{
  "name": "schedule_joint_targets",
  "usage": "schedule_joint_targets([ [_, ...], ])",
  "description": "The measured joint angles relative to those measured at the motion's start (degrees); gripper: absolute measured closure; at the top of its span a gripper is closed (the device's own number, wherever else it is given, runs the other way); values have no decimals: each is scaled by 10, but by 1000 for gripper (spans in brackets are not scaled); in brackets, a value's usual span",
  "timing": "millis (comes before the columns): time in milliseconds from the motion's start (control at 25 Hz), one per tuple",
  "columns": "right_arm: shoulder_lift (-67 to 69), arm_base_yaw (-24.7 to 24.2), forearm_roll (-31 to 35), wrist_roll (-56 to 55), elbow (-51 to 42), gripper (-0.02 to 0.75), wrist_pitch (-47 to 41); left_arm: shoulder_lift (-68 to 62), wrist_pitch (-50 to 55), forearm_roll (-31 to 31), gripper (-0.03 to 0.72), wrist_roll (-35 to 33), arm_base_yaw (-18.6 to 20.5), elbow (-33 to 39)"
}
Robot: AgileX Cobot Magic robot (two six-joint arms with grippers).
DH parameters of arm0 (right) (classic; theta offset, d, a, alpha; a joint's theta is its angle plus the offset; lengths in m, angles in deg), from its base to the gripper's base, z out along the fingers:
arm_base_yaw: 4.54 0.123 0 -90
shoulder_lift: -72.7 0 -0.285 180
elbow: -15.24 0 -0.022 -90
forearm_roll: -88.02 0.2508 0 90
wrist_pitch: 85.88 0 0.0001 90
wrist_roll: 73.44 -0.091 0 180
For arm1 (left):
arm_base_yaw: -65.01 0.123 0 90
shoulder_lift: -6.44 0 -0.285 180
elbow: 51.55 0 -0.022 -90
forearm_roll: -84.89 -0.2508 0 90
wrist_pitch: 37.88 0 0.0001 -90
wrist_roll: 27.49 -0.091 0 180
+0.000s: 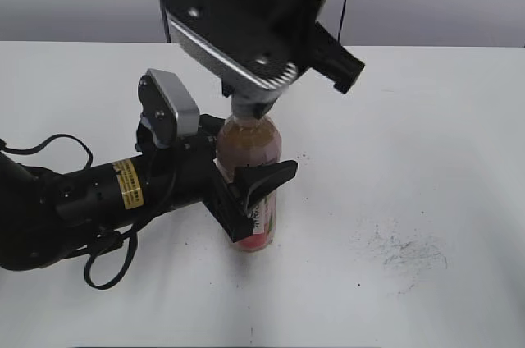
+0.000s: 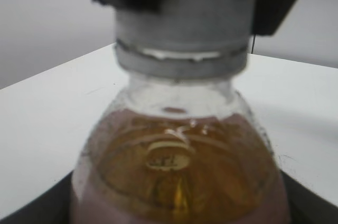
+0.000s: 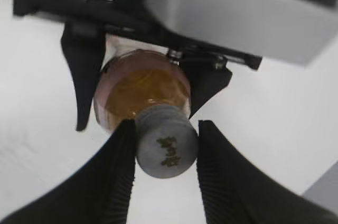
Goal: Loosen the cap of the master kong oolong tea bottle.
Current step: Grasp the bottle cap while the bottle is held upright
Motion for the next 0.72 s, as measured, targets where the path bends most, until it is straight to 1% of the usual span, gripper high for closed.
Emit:
schedule_joint_targets([
  [40, 0, 2, -1, 90, 0, 472, 0, 0, 0, 0, 246, 0, 0, 0],
  [120, 0, 5, -3, 201, 0, 472, 0, 0, 0, 0, 246, 0, 0, 0],
  [200, 0, 5, -3, 237, 0, 472, 0, 0, 0, 0, 246, 0, 0, 0],
  [280, 0, 5, -3, 200, 0, 472, 0, 0, 0, 0, 246, 0, 0, 0],
  [360, 0, 7, -6, 106, 1, 468, 0, 0, 0, -1, 246, 0, 0, 0],
  [400, 0, 7, -7, 39, 1, 437, 0, 0, 0, -1, 246, 0, 0, 0],
  [480, 1, 7, -6, -125, 1, 315, 0, 0, 0, -1, 246, 0, 0, 0],
  [520, 1, 7, -5, -207, 2, 237, 0, 0, 0, -1, 246, 0, 0, 0],
  [560, 1, 7, -5, -312, 5, 178, 0, 0, 0, -1, 246, 0, 0, 0],
  [600, 1, 7, -5, -413, 7, 150, 0, 0, 0, 0, 246, 0, 0, 0],
  [640, 1, 7, -5, -495, 9, 140, 0, 0, 0, 0, 246, 1, 0, 0],
  [720, 1, 7, -5, -681, 9, 169, 0, 0, 0, 0, 246, 1, 0, 0],
])
